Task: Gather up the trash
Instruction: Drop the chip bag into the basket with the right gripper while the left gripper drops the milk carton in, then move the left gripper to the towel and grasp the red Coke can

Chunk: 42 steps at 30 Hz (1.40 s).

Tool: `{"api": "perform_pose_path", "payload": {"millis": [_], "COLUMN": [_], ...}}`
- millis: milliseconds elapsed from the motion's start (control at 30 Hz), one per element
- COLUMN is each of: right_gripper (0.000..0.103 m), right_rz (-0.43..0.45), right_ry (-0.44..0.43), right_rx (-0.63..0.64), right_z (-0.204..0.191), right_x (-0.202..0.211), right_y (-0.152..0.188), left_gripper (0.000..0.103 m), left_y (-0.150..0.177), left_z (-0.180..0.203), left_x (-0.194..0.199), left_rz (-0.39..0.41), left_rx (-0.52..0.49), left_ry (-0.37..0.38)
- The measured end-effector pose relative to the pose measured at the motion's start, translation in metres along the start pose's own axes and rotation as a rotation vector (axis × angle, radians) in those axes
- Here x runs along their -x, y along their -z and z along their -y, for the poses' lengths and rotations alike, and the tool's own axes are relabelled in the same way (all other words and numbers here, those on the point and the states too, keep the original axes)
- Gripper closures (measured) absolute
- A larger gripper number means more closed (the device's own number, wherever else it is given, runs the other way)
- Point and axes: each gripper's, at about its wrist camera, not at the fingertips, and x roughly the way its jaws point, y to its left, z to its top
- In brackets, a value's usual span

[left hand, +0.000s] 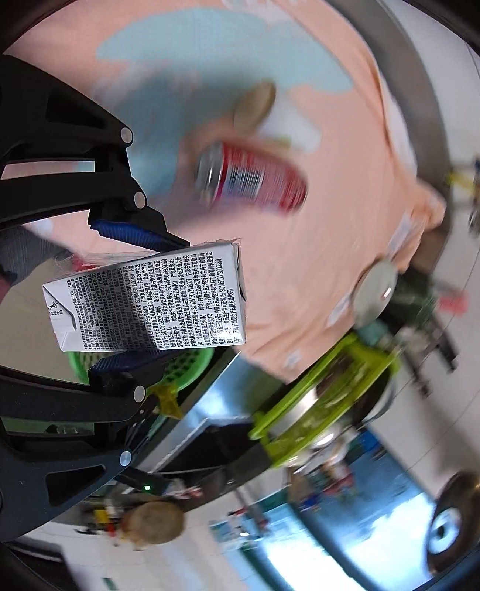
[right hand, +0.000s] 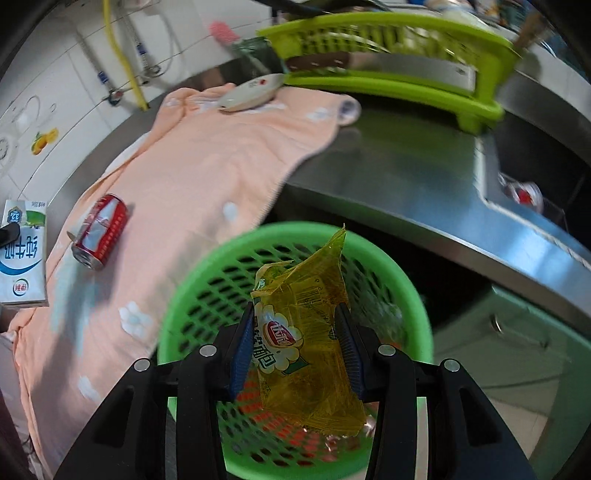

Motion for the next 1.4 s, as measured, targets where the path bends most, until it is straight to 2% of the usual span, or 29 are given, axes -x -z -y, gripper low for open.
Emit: {"api": "perform_pose_path", "payload": {"millis": [100, 233, 333, 400, 567, 667, 867, 1033, 1133, 1400], "right_gripper": [0.061, 0.061, 0.054, 0.043, 0.036, 0.035, 0.03, 0.03, 0.03, 0.028], "right_rz": [-0.013, -0.033, -0.032, -0.029, -0.013, -0.004, 0.018, 0.026, 0.034, 0.045], "right_ry": [-0.009, -0.022, -0.024, -0.037, -0.042, -0.053, -0.069, -0.074, -0.08, -0.095], "right_rx": [-0.038, -0.056, -0.06, -0.062, -0.058, -0.058, -0.059, -0.065, -0.068, -0.048], "right_z": [0.012, 0.017, 0.018, 0.02, 0.022, 0.023, 0.023, 0.022, 0.021, 0.008], "right_x": [-0.002, -0.007, -0.005, -0.003, 0.005, 0.009, 0.018, 0.023, 0.026, 0.03], "right_y": [0.013, 0.025, 0.032, 0.035, 0.042, 0.045, 0.05, 0.052, 0.052, 0.049], "left_gripper": [0.054, 0.054, 0.054, 0.054, 0.054, 0.054, 0.053, 0.039, 0.038, 0.038], "left_y": [0.008, 0.02, 0.027, 0.032, 0.041, 0.045, 0.049, 0.052, 0.053, 0.054], "left_z": [0.025, 0.052, 0.063, 0.07, 0.079, 0.08, 0.08, 0.083, 0.083, 0.077], "left_x": [-0.03, -0.072, -0.1, -0.116, -0.151, -0.167, -0.186, -0.192, -0.193, -0.164], "left_rz": [-0.058, -0.126, -0.175, -0.197, -0.251, -0.276, -0.292, -0.309, -0.315, -0.26], "left_rx": [-0.045, -0.11, -0.129, -0.152, -0.202, -0.219, -0.238, -0.259, -0.253, -0.272], "left_ry": [0.022, 0.008, -0.002, -0.012, -0.055, -0.067, -0.1, -0.087, -0.085, -0.079]}}
